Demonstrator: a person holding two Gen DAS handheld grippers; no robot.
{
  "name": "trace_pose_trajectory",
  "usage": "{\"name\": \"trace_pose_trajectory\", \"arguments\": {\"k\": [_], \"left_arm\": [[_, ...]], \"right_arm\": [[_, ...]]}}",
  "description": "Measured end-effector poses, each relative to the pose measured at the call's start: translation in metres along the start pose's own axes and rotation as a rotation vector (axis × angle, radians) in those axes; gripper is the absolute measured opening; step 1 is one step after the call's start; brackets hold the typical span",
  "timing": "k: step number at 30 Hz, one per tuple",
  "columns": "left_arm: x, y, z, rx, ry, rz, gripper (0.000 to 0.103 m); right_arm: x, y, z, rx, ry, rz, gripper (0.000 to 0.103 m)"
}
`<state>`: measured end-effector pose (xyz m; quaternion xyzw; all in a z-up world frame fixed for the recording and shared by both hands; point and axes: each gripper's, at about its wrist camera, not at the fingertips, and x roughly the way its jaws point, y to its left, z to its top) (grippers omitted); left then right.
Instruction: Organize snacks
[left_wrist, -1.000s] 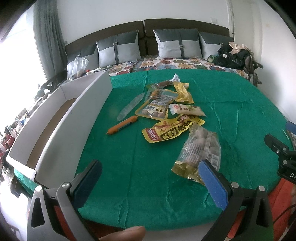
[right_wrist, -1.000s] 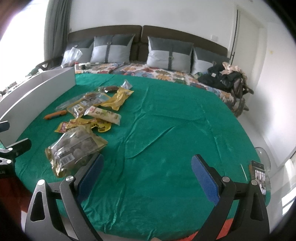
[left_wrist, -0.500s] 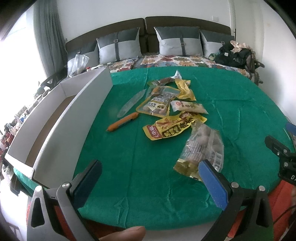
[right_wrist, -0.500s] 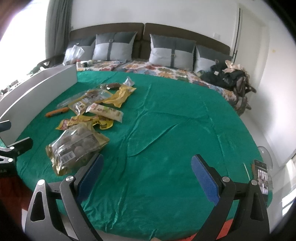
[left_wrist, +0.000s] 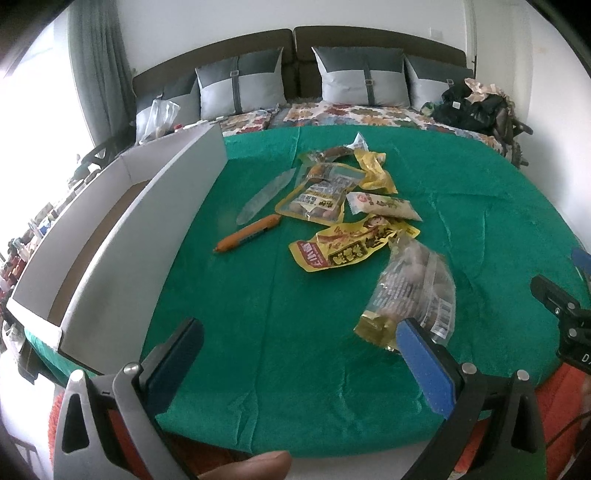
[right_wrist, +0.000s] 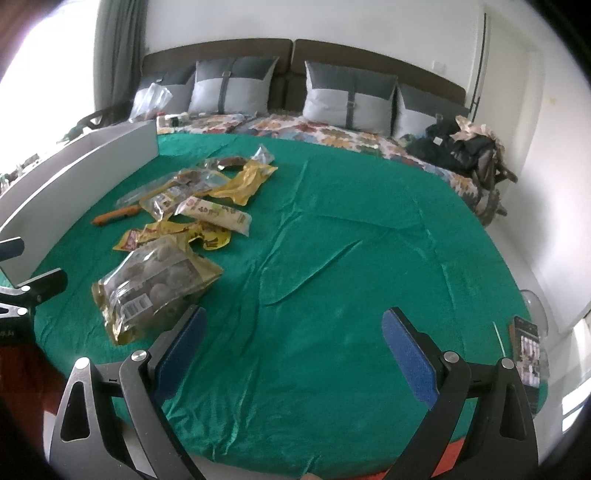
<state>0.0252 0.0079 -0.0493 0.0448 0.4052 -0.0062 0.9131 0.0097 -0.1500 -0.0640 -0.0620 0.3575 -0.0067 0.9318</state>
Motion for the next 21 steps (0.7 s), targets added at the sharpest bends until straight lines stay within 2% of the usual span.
{"name": "trace_pose_trajectory", "arguments": {"k": [7,10,14,16,21], "left_arm": [[0.01,0.005,-0.002,-0.019,0.036,-0.006,0.103],[0.018,0.012,-0.004,-0.053,0.072,-0.024,0.103],[0.033,0.025,-0.012,-0.1,0.125,-0.038,0.103],[0.042,0.031,-0.015,-0.12,0.145,-0.036,0.103],[0.049,0.045,-0.016,-0.163,0.153,-0.021,0.103]], "right_arm": [[0.006,-0.002,-0.004,0.019,0.031,0.024,0.097],[0.016,-0.016,-0.007,0.096,0.074,0.064,0.097],[0.032,-0.029,-0.012,0.164,0.14,0.075,0.097],[0.035,-0.026,-0.014,0.166,0.156,0.112,0.097],[0.029,0.012,-0.004,0.102,0.109,0.301,0.097]]}}
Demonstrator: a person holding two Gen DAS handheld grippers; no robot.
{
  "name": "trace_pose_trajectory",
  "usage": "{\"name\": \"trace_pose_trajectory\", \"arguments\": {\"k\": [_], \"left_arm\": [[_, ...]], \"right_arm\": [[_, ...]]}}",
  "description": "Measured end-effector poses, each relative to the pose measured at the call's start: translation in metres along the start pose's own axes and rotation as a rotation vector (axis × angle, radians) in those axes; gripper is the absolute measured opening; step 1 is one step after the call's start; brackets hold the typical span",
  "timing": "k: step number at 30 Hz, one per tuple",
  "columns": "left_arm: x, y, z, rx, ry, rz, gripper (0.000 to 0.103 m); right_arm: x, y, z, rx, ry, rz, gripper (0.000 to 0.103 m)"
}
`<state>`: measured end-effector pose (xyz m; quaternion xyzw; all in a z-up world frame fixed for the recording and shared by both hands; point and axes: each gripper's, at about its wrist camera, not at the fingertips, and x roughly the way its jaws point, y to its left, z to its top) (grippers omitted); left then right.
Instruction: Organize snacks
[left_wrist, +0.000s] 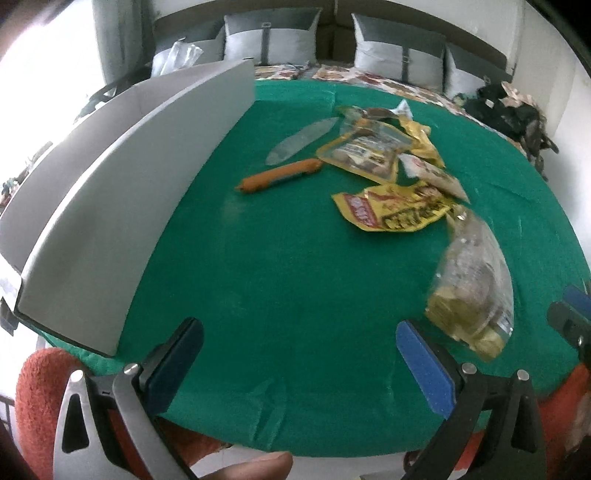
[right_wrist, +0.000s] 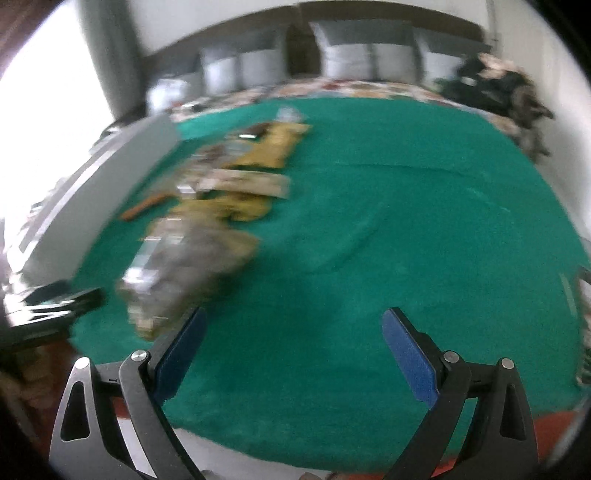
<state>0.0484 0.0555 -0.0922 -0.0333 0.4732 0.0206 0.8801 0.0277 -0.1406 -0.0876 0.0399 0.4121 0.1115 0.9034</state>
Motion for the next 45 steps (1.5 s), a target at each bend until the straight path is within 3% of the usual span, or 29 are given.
{"name": "trace_pose_trajectory", "arguments": {"k": [5,8,13,17,22,26,29,32,42,45], "left_arm": [[-0.002,0.014,0.005,-0.046,-0.01,0.006,0.103],[-0.002,0.021,0.004,-0.064,-0.005,0.018,0.103],[0.007,0.021,0.002,-0.07,0.026,0.039,0.103],[0.014,0.012,-0.001,-0.032,0.047,0.051,0.103],[0.025,0.0,0.0,0.002,0.076,0.061,0.103],[0.046,-0.011,0.009,0.037,0.107,0.077,0.103],[0.058,-0.012,0.017,0.01,0.122,0.048,0.103],[0.063,-0.014,0.023,0.007,0.125,0.035,0.103],[0.061,-0.013,0.019,0.034,0.083,0.018,0.103],[0.059,-0.012,0.017,0.033,0.074,0.018,0.103]], "right_arm": [[0.019,0.049,0.012,-0.177,-0.009,0.033,0.097],[0.035,0.074,0.008,-0.312,0.003,0.007,0.097],[0.055,0.083,0.002,-0.448,0.028,-0.02,0.097],[0.061,0.064,0.008,-0.391,0.002,-0.093,0.097],[0.052,0.021,0.013,-0.303,-0.03,-0.29,0.097],[0.041,-0.012,0.012,-0.156,0.004,-0.225,0.097],[0.035,-0.025,0.013,-0.058,0.008,-0.155,0.097],[0.034,-0.027,0.012,-0.022,0.013,-0.126,0.097],[0.04,-0.013,0.004,-0.037,0.056,0.012,0.097],[0.053,-0.006,0.008,-0.068,0.064,-0.006,0.097]]}}
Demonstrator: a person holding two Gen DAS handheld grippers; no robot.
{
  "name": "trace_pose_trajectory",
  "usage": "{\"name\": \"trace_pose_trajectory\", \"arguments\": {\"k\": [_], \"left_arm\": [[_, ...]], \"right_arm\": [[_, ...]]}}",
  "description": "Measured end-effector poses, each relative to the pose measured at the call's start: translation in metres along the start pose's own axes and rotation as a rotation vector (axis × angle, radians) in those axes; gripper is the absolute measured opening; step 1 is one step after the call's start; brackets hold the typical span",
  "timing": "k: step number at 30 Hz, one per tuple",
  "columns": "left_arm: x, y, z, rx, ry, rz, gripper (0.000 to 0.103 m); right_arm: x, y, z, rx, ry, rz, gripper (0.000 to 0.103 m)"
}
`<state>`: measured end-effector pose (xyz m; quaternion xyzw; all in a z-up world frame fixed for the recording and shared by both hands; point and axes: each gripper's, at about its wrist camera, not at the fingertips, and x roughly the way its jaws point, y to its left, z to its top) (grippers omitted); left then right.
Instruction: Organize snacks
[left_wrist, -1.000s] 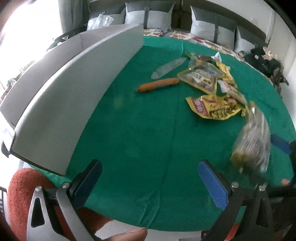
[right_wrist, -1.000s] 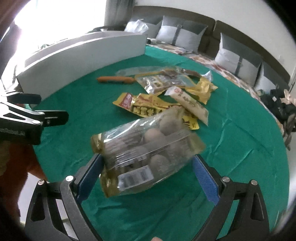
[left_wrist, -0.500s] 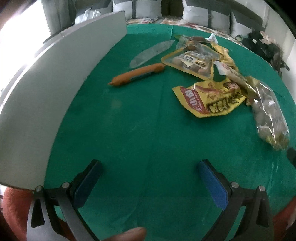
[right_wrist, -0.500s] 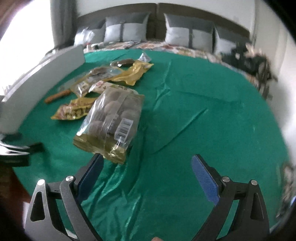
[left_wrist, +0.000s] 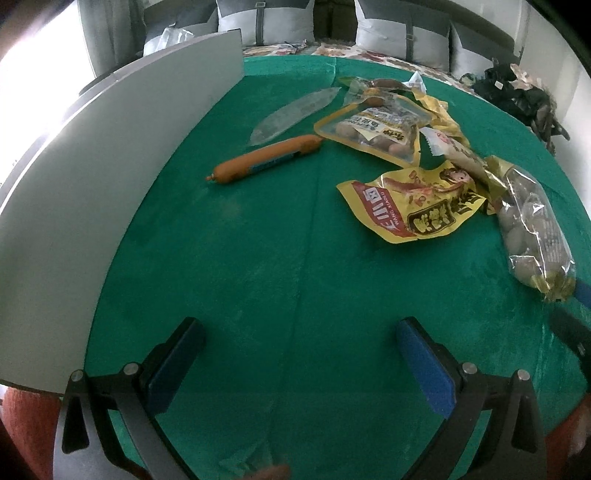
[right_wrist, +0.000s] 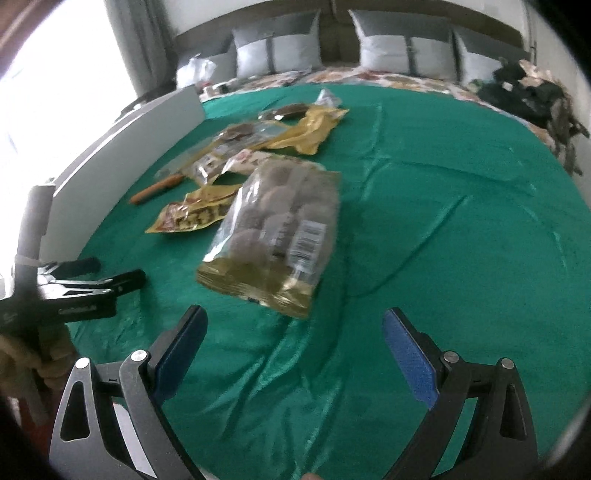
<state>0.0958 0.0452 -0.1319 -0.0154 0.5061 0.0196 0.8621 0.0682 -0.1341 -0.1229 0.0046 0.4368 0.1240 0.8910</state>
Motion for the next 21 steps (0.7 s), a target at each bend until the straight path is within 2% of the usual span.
{"name": "trace_pose_trajectory", "arguments": {"k": [2,5,7,9,11,13,15,18,21], "left_arm": [[0.0,0.0,-0.002,0.003,-0.013,-0.002,0.103],[-0.002,0.002,-0.004,0.023,-0.011,-0.014,0.103],[-0.001,0.003,-0.004,0.036,-0.005,-0.022,0.103],[0.0,0.003,0.0,0.044,0.012,-0.025,0.103],[0.003,0.001,0.008,0.065,0.061,-0.046,0.103],[0.004,-0.004,0.024,0.101,0.089,-0.118,0.103],[-0.001,-0.01,0.041,0.133,0.069,-0.163,0.103],[-0.003,-0.038,0.071,0.269,0.05,-0.208,0.103],[0.009,-0.065,0.086,0.387,0.051,-0.178,0.103]], "right_arm": [[0.01,-0.002,0.006,-0.01,0.001,-0.084,0.097],[0.007,-0.026,0.007,0.075,-0.013,-0.258,0.097],[0.003,-0.042,0.005,0.11,-0.013,-0.324,0.097],[-0.004,-0.06,0.001,0.173,-0.01,-0.318,0.097],[-0.01,-0.071,-0.003,0.228,-0.009,-0.292,0.097],[-0.01,-0.075,-0.008,0.258,0.002,-0.28,0.097],[-0.008,-0.074,-0.01,0.263,0.02,-0.266,0.097],[-0.001,-0.065,-0.01,0.246,0.042,-0.249,0.097],[0.001,-0.061,-0.011,0.225,0.046,-0.253,0.097]]}}
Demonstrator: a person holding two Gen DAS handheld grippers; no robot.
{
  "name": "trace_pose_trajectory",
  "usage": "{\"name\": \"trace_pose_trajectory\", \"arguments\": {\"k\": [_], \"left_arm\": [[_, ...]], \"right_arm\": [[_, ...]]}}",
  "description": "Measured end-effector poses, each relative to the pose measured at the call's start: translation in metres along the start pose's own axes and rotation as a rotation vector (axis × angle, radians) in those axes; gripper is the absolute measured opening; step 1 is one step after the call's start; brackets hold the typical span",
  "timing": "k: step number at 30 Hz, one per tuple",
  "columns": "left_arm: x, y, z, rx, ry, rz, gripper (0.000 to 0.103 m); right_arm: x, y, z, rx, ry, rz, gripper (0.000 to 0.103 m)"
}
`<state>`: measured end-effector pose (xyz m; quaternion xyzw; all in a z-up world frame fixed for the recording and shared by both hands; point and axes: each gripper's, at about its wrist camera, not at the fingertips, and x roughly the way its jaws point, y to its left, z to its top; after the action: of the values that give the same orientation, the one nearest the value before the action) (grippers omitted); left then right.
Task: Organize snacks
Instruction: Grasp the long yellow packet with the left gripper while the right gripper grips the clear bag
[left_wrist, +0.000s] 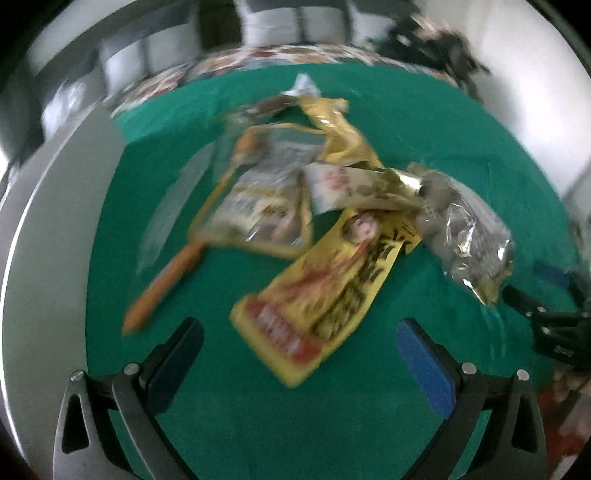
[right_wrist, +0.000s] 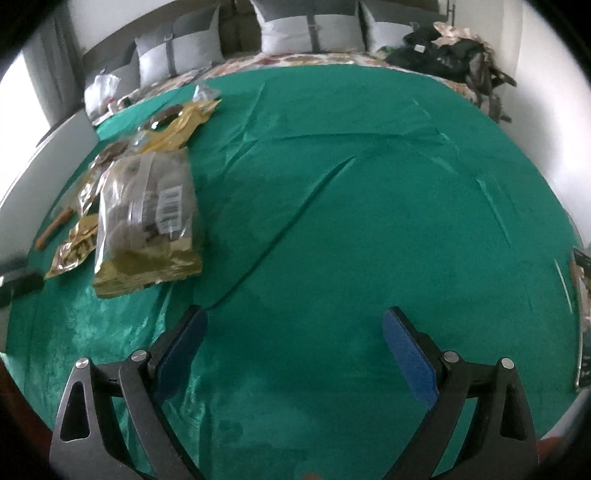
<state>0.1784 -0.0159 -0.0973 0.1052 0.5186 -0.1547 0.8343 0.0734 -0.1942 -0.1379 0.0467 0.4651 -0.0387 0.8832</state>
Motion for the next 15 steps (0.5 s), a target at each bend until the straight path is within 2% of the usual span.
{"name": "trace_pose_trajectory", "arguments": {"k": [5,7,9,10,11,13,15], "left_arm": [[0.035,-0.019,0.01,0.092,0.07,0.012,0.103],[0.035,-0.022,0.007,0.1,0.05,-0.004,0.101],[0.032,-0.028,0.005,0.113,0.036,-0.02,0.082],[0.028,-0.029,0.003,0.115,0.025,-0.012,0.076],[0.024,-0.031,0.0,0.111,0.016,-0.011,0.064],[0.02,-0.032,-0.001,0.108,0.009,-0.01,0.058],[0.011,-0.037,-0.008,0.126,-0.002,-0.008,0.039]], "right_arm": [[0.0,0.002,-0.002,-0.028,0.004,-0.011,0.097],[0.001,0.004,-0.002,-0.048,0.009,-0.02,0.098],[0.001,0.005,-0.003,-0.044,0.007,-0.019,0.099],[0.001,0.006,-0.003,-0.044,0.007,-0.022,0.099],[0.002,0.006,-0.001,-0.039,0.006,-0.023,0.099],[0.002,0.006,0.0,-0.031,0.004,-0.029,0.099],[0.003,0.006,0.0,-0.028,0.001,-0.03,0.099]]}}
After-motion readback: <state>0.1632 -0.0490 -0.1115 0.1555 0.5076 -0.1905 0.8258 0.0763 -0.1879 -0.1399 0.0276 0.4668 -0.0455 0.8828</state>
